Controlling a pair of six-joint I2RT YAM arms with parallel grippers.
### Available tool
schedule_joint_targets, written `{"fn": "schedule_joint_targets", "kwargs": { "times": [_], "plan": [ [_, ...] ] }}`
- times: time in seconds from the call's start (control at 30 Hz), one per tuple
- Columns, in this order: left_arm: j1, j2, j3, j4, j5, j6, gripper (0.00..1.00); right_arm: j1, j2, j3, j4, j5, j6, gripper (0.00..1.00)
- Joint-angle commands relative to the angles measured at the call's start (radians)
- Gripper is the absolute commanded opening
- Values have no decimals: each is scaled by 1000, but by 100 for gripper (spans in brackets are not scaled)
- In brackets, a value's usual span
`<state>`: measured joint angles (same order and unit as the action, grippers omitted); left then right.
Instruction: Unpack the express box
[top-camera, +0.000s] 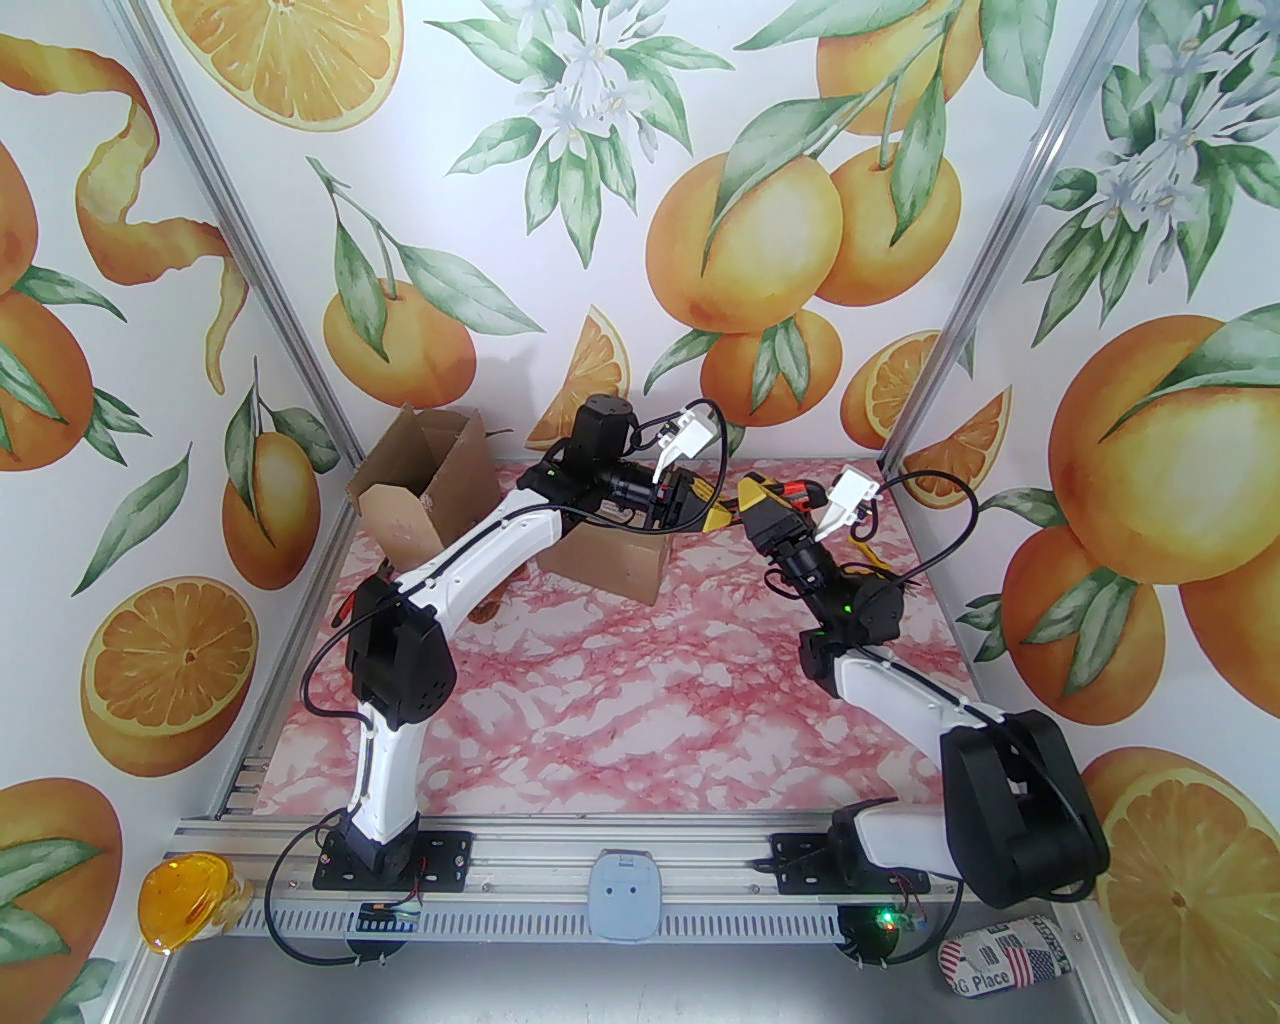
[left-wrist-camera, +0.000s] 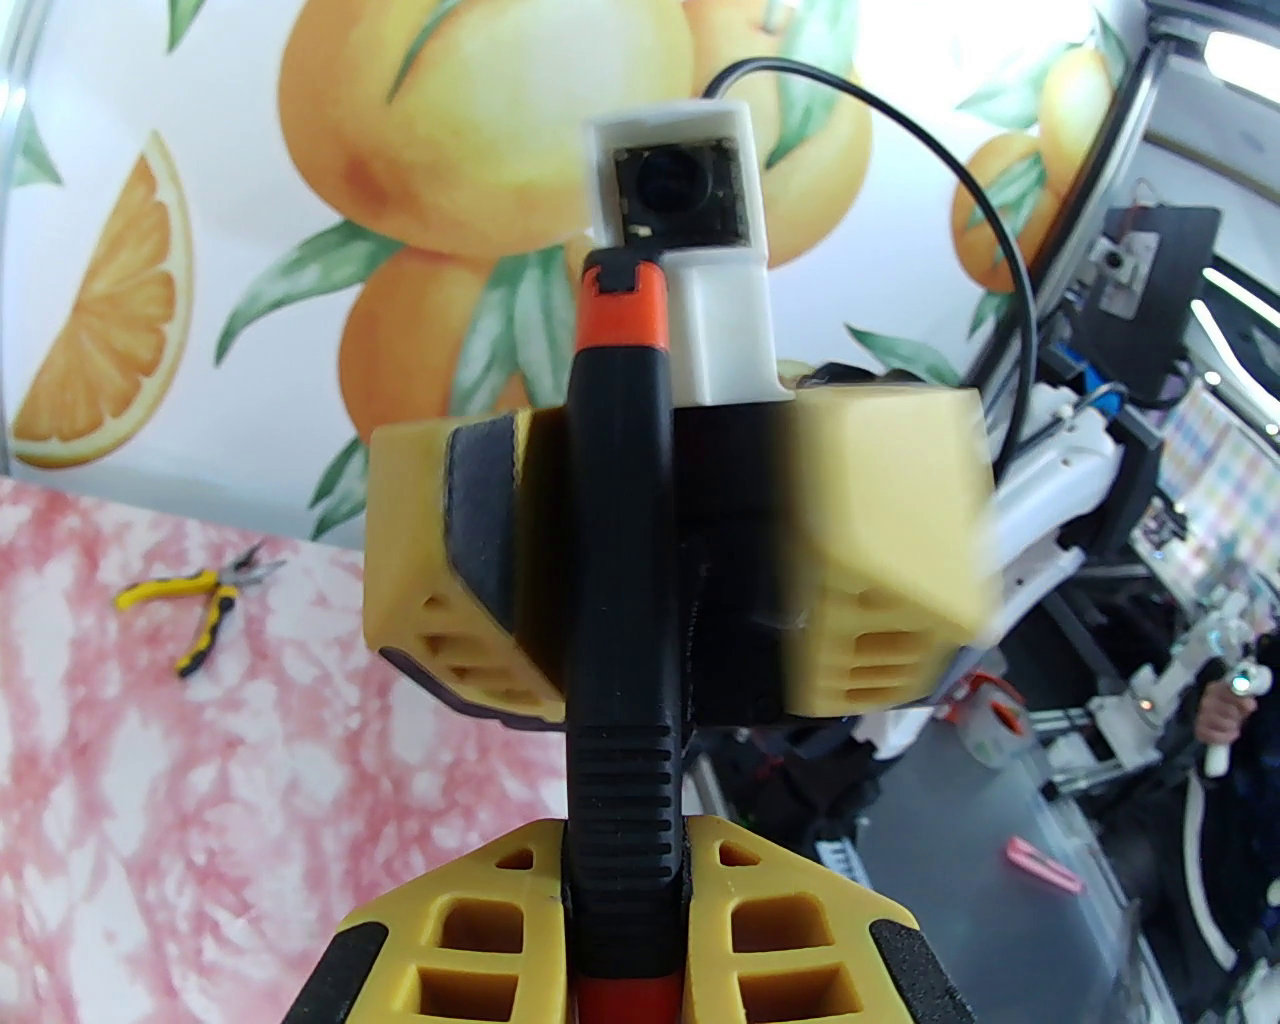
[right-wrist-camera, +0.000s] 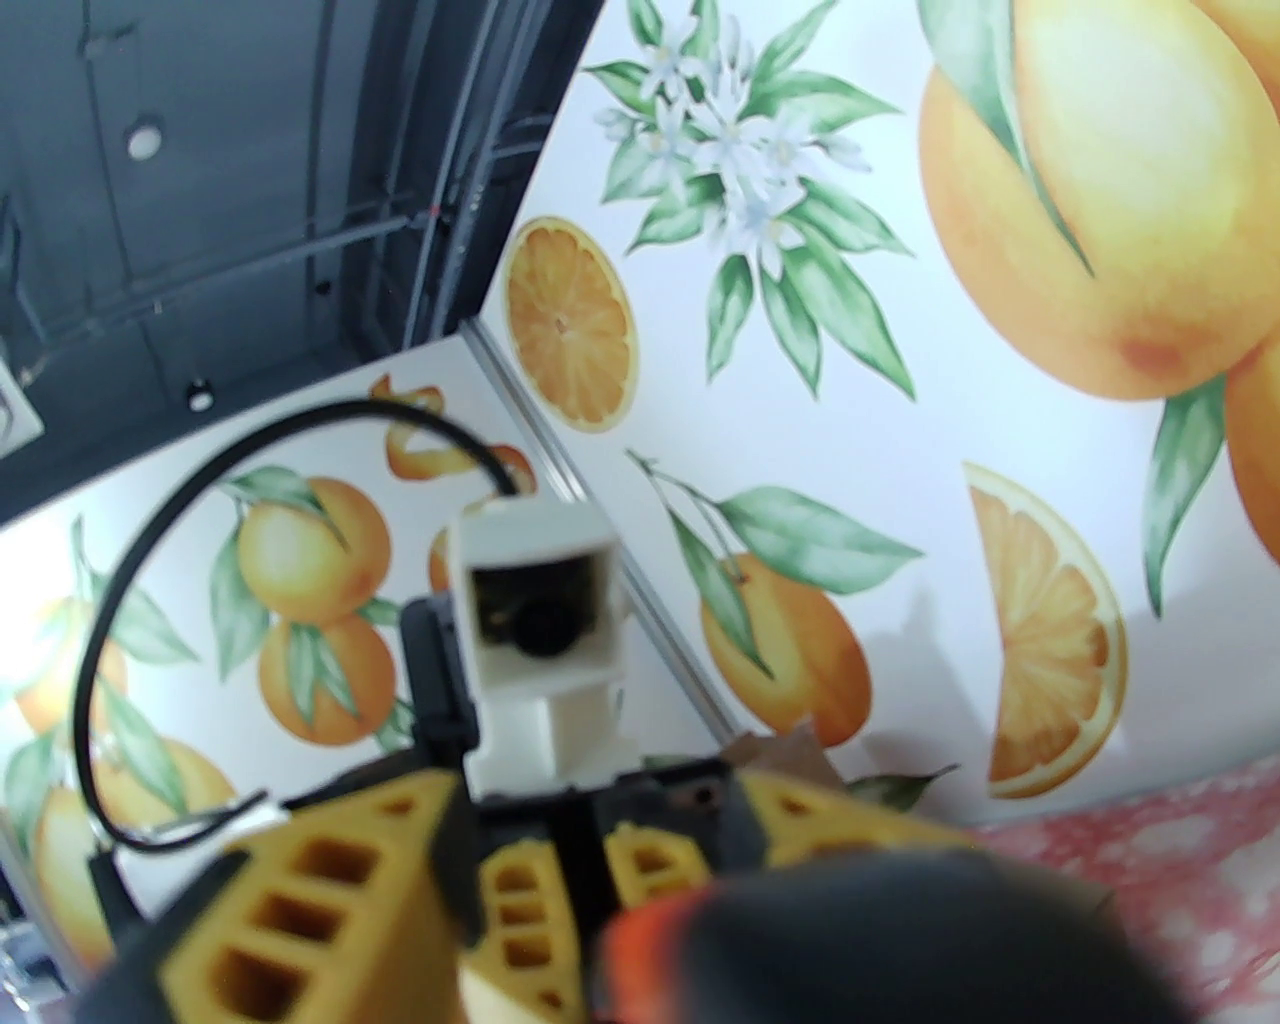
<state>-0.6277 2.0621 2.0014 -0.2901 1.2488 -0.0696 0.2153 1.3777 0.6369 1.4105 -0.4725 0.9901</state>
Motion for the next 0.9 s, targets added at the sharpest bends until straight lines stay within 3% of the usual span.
{"fn": "schedule_joint_targets", "kwargs": {
  "times": [0.0, 0.1, 0.17, 0.3, 0.37, 0.53, 0.7, 0.87],
  "plan": [
    [-25, -1, 88, -216, 37, 156, 14, 16, 16, 17, 36, -17, 2, 8],
    [-2, -10, 110, -342, -88, 242, 48, 8, -10, -18, -15, 54, -21, 0],
    [28, -27, 115, -377, -213, 270, 60, -3, -35, -32, -88, 74, -29, 0],
    [130, -58, 113, -334, -411, 181, 83, -10, -122, -67, -364, 168, -101, 0],
    [175, -55, 117, -326, -501, 144, 87, -10, -156, -87, -474, 254, -123, 0],
    [269, 21, 182, -429, -652, 108, 89, 14, -125, -126, -502, 432, -61, 0],
    [350, 102, 222, -547, -670, 104, 87, 105, -20, -104, -397, 561, -59, 0],
    [376, 136, 199, -611, -672, 137, 87, 142, 124, -104, -216, 667, 4, 0]
  ]
}}
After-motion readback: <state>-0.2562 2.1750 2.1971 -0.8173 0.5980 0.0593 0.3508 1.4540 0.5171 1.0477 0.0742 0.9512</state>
